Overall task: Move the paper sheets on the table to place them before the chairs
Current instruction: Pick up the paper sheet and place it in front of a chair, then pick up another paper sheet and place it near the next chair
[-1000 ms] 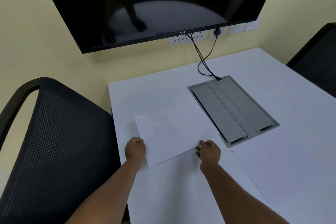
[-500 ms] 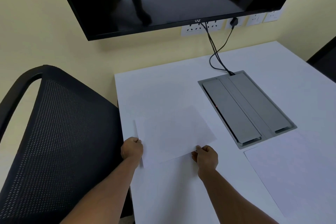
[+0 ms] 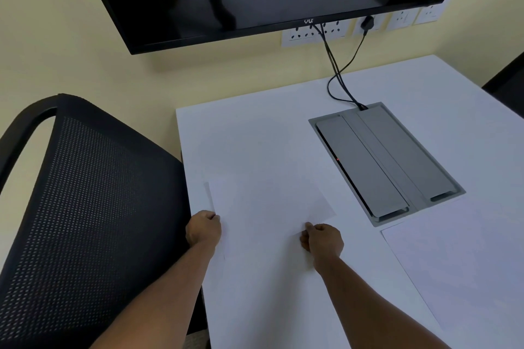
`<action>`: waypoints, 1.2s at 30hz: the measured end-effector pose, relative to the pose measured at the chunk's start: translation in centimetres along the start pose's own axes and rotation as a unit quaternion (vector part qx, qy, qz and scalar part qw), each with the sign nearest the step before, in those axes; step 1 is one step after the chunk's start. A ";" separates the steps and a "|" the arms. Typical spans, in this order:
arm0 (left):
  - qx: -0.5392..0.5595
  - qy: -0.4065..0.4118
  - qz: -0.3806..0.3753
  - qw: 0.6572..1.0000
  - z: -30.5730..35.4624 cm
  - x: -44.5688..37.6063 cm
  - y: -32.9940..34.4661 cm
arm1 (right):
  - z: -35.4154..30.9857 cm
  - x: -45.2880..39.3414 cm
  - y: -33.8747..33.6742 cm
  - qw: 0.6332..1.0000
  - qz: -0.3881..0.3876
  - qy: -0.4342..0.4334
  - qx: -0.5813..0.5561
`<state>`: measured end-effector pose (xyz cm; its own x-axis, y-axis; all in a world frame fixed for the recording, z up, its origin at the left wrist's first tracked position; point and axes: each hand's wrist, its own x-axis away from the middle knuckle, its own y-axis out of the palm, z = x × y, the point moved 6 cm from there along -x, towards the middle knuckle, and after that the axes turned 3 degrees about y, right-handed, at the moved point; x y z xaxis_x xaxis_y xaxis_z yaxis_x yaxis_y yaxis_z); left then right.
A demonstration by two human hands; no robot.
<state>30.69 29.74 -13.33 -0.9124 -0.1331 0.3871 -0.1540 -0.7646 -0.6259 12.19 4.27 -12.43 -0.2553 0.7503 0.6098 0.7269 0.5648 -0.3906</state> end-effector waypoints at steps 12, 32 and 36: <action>0.010 -0.013 0.026 1.000 -0.3 -0.3 0.3 | 0.4 -0.5 -0.3 0.999 -0.023 0.004 0.026; -0.064 0.125 0.007 0.990 3.5 3.4 2.7 | -4.4 0.0 -4.1 0.987 -0.041 -0.155 0.028; -0.076 0.204 -0.018 0.976 7.2 6.2 5.0 | -5.7 -0.3 -6.8 0.972 -0.014 -0.216 0.089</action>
<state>26.96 20.58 -9.16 -0.9756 0.1776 0.1292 -0.2153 -0.6572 -0.7223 10.94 -1.81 -6.01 -0.5456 0.7861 0.2906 0.6040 0.6092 -0.5140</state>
